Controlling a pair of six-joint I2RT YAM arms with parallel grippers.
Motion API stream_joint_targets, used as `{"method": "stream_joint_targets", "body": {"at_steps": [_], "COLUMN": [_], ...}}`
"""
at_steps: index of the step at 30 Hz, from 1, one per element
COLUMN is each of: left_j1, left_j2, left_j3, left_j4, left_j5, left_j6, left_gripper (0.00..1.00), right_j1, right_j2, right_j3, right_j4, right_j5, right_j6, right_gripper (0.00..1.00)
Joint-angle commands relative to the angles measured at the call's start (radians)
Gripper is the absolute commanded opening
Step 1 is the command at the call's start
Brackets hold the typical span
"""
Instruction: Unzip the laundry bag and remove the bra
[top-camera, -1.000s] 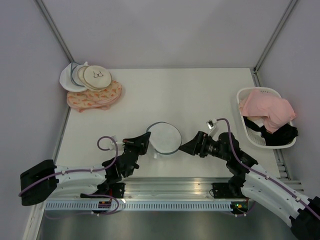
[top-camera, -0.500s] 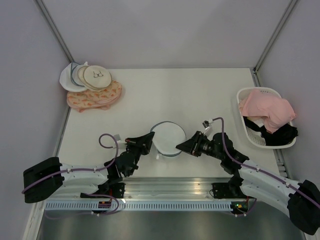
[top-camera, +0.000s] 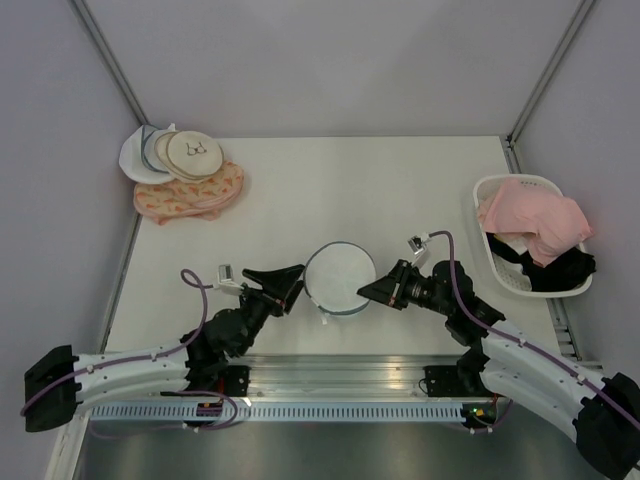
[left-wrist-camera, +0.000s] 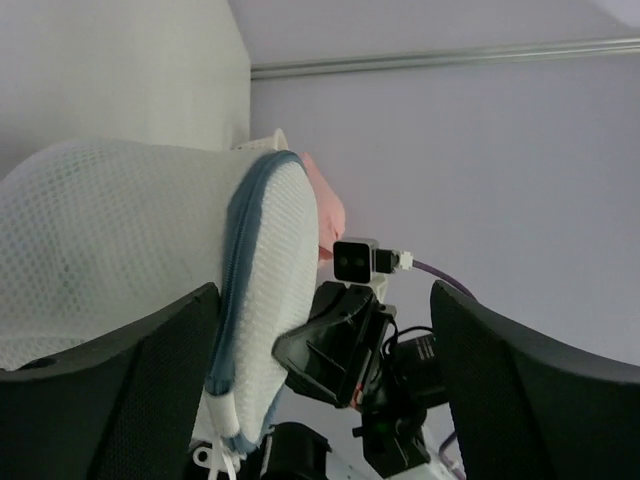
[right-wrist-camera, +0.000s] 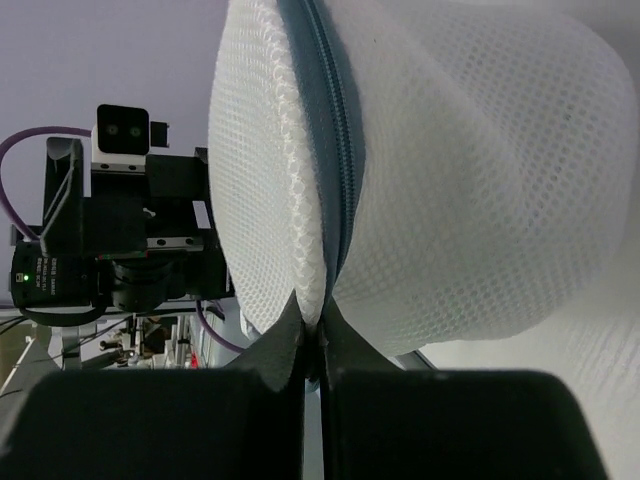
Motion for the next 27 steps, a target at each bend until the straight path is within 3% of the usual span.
{"method": "stream_joint_targets", "body": {"at_steps": [1,4,6,11,18,23,27], "left_j1": [-0.006,-0.004,-0.006,-0.003,0.031,0.12,0.165], "left_j2": [-0.169,-0.294,-0.336,-0.371,-0.201,-0.06,0.112], "left_j3": [-0.003,-0.017,-0.012,-0.021,-0.061,-0.115,-0.032], "left_j4": [-0.219,-0.36,-0.47,-0.548,-0.392,-0.029,0.093], "left_j5": [0.057,0.096,0.133,0.232,0.346,0.531,0.678], "left_j6": [0.164,0.219,0.245,0.311,0.367,0.368,0.409], "left_gripper": [0.91,1.0,1.0,1.0,1.0,1.0,0.98], "right_j1": [-0.051,-0.091,-0.112,-0.151,-0.18,-0.183,-0.183], "right_j2": [-0.019,-0.003,0.023,0.082,0.11,0.122,0.156], "right_j3": [0.062,0.073,0.08,0.094,0.103,0.093,0.086], "right_j4": [-0.026,-0.017,0.0,0.027,0.041,0.038,0.041], "right_j5": [-0.116,-0.227,-0.299,-0.418,-0.529,-0.587,-0.604], "right_j6": [-0.074,-0.108,-0.123,-0.166,-0.195,-0.221,-0.247], "right_gripper": [0.0,0.01,0.0,0.0,0.0,0.0,0.0]}}
